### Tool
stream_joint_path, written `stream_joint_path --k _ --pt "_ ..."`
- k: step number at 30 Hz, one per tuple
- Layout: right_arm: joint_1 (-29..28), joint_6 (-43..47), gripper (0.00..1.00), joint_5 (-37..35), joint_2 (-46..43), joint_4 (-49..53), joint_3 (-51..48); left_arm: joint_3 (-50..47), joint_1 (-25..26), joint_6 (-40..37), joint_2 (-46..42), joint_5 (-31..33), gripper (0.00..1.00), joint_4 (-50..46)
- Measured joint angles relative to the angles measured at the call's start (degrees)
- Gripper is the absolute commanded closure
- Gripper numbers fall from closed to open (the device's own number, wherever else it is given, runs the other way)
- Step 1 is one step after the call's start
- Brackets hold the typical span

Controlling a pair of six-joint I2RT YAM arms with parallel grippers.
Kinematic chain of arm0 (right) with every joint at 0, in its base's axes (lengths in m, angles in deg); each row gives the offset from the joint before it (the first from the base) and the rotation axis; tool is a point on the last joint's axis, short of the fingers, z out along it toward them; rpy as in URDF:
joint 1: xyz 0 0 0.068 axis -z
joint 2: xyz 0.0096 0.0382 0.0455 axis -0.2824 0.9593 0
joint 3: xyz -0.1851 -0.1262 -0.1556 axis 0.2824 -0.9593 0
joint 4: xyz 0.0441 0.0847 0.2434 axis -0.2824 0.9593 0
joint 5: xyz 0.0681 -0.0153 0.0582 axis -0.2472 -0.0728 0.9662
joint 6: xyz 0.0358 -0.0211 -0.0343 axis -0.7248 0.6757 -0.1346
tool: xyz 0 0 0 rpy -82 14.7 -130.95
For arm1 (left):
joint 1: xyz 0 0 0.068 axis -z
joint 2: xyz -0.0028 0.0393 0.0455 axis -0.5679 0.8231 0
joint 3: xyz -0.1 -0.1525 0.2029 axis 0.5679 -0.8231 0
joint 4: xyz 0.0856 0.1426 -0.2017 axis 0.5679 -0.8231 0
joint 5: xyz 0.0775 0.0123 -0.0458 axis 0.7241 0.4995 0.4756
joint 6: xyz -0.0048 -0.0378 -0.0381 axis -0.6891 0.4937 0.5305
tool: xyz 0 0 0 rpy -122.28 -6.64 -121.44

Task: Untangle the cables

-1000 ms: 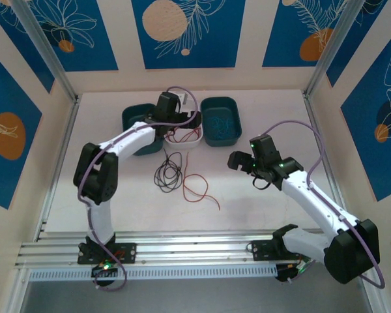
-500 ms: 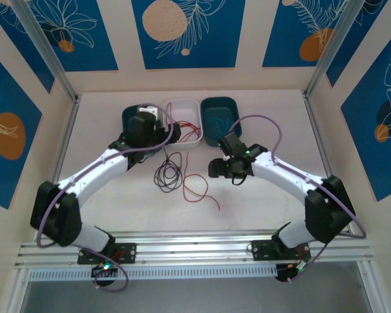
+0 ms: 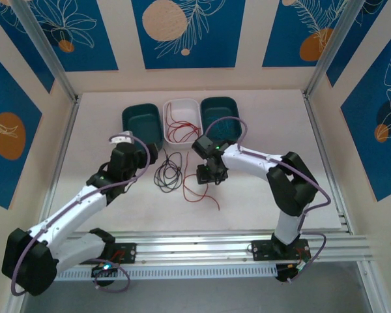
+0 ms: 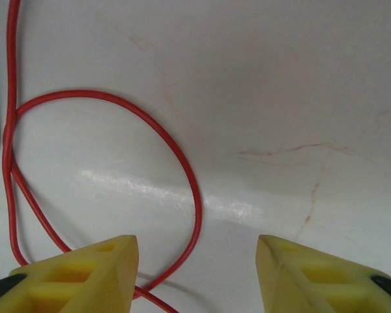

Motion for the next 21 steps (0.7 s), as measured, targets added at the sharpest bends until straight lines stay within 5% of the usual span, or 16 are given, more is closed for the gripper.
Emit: stream_joint_path --k 14,21 --pt "-2.19 -4.31 0.59 -0.09 5.35 4.55 2.54 -4.7 -0.13 0.81 -3.02 2.03 0.0 -0.02" --pt "-3.17 -6.1 0.71 0.26 5.9 4.61 1.77 -5.79 -0.22 1.2 -2.99 1.97 0.0 0.02"
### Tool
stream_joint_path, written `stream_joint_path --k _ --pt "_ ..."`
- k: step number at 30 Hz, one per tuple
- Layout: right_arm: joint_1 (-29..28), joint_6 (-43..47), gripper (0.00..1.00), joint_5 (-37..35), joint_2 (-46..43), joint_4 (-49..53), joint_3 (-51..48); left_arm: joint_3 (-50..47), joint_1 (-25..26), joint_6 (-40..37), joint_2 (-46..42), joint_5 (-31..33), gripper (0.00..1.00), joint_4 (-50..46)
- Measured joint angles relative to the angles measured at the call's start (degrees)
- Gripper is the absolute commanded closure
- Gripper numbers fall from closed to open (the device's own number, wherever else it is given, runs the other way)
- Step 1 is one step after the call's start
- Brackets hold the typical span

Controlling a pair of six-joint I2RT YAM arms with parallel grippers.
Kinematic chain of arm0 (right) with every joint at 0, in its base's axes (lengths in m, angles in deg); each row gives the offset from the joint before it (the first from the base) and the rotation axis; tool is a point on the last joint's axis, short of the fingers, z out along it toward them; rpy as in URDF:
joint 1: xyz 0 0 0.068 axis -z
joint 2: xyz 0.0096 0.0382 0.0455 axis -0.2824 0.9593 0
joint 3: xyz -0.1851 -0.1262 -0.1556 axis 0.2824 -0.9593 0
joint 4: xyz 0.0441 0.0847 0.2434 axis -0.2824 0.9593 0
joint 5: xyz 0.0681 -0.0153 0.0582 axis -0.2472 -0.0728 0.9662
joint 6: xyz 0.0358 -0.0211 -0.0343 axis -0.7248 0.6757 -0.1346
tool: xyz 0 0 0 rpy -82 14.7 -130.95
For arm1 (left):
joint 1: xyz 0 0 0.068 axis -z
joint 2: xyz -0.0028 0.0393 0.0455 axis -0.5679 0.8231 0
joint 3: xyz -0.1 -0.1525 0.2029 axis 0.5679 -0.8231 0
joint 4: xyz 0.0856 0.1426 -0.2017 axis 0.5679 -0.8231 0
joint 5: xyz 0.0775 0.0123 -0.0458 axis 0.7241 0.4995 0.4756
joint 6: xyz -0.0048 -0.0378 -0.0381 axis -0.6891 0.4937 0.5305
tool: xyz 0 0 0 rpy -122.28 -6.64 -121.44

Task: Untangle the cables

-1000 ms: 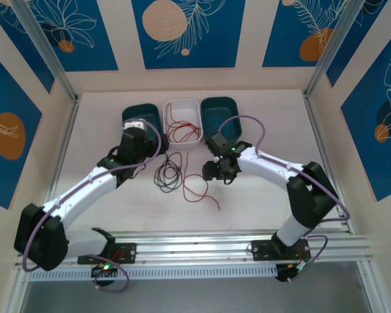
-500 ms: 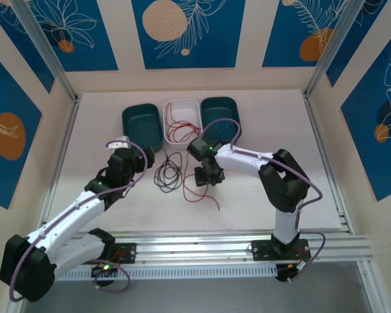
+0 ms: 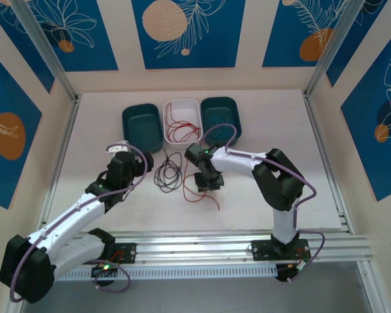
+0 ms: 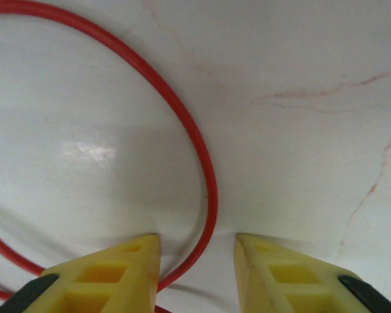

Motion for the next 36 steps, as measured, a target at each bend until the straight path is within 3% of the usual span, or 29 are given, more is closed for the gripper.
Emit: stream_joint_path --k 9,14,29,36 --pt "0.68 -1.38 1.0 -1.29 -0.87 0.5 -0.87 0.0 -0.07 -0.02 0.07 -1.33 0.0 0.04" --pt "1.03 -1.6 1.0 -1.68 -2.84 -0.52 -2.54 0.0 -0.07 -0.04 0.07 -2.19 0.0 0.07" --pt "1.38 -3.54 1.0 -14.56 -24.92 -0.94 -8.28 0.0 -0.07 -0.26 0.55 -4.83 0.0 0.26" --pt "2.43 -3.28 1.0 -17.03 -33.31 -1.57 -9.11 0.0 -0.07 -0.68 1.7 -6.6 0.0 0.46"
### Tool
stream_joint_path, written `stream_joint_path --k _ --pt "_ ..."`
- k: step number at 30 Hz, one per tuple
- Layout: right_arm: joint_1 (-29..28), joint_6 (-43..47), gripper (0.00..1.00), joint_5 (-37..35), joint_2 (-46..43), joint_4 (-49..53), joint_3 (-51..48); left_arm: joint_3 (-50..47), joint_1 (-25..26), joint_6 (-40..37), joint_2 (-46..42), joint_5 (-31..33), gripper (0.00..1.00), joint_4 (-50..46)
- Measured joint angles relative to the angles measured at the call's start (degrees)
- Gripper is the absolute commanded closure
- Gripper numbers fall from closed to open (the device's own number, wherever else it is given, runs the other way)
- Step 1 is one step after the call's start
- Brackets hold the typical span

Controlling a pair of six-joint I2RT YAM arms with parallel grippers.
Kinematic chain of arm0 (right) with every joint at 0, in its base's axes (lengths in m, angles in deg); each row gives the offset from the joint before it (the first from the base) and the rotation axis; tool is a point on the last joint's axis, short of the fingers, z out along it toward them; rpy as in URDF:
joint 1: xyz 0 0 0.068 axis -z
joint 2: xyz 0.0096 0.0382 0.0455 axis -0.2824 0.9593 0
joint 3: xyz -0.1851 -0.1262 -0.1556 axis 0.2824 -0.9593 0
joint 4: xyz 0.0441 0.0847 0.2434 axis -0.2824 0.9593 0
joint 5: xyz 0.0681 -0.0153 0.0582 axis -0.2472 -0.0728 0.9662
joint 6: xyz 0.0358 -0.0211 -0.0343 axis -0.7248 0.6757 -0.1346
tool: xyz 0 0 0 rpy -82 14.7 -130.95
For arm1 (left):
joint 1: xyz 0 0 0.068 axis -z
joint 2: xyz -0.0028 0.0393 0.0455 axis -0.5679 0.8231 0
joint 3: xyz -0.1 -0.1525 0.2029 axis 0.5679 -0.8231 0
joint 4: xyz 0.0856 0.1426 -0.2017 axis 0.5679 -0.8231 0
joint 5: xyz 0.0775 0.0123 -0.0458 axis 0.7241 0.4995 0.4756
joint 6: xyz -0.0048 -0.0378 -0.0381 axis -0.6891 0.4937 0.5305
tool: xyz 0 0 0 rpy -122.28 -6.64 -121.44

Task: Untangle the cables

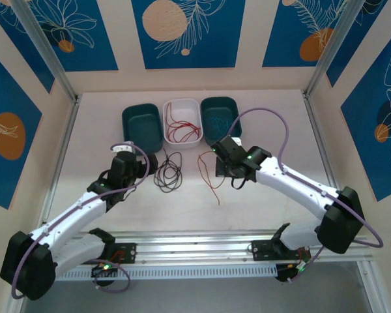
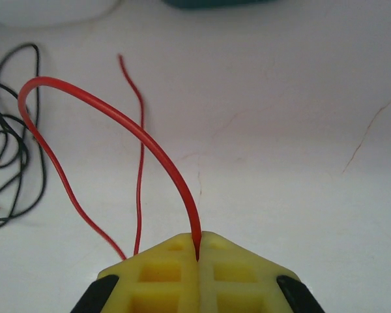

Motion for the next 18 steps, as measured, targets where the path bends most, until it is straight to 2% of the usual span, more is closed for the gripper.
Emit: stream_joint_path --k 9,18 --pt "2.01 3.26 1.0 0.94 -4.98 0.0 6.67 0.0 0.0 0.0 0.04 -1.14 0.0 -0.04" --pt "4.94 8.74 1.0 4.04 -4.0 -2.23 16.06 0.0 0.0 0.0 -0.5 -1.09 0.0 -0.5"
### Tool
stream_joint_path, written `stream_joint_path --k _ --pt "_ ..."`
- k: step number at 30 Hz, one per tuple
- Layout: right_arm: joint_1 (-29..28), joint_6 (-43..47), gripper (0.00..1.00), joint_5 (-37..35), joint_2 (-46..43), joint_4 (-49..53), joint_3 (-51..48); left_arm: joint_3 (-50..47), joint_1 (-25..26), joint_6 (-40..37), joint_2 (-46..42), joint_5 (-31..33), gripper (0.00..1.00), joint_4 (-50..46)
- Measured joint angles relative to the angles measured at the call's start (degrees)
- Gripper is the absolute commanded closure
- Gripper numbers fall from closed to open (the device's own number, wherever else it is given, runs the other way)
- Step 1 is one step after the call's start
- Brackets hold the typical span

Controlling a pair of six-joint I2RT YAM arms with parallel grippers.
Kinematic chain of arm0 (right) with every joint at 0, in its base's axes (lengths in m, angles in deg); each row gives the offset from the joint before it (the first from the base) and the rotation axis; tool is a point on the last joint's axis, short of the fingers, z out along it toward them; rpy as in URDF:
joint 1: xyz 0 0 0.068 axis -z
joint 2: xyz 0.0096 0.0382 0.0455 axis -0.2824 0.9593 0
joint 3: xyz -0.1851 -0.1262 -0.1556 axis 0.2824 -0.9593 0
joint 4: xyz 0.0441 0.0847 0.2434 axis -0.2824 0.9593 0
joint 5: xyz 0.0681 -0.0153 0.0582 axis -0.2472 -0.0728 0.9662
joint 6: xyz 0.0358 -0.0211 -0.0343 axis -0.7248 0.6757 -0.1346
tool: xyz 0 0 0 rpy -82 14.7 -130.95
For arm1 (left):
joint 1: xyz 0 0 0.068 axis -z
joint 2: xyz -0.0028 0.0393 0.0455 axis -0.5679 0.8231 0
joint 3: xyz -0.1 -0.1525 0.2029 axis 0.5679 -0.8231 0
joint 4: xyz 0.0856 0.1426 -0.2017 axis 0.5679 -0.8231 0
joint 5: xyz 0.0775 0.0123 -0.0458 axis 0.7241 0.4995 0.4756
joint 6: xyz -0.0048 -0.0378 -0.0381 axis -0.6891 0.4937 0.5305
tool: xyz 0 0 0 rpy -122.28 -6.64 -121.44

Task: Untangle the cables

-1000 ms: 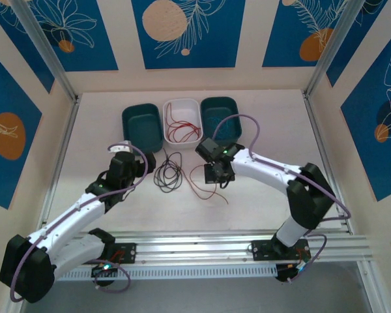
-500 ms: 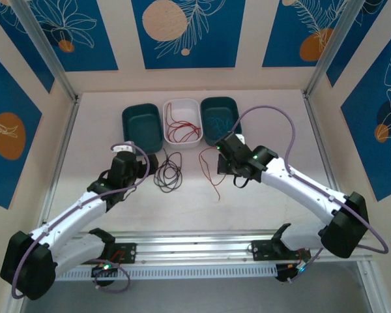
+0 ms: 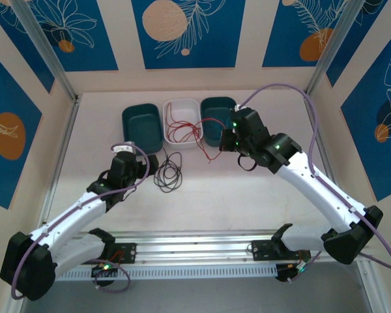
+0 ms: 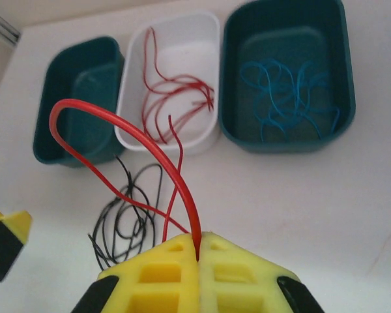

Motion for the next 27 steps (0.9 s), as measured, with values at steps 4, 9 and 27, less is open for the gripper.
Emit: stream_joint_path --k 4,9,27 --pt "1.77 2.64 1.0 1.27 3.93 -2.56 4.85 0.0 0.0 0.0 -1.46 0.02 0.0 -0.46" --pt "4.28 5.05 1.0 3.17 11.52 -5.81 11.47 -0.57 0.0 0.02 -4.04 -0.02 0.0 -1.4" --pt "8.9 5.42 1.0 8.7 36.83 -8.7 32.17 -3.89 0.0 1.75 -7.5 -4.48 0.0 -3.93"
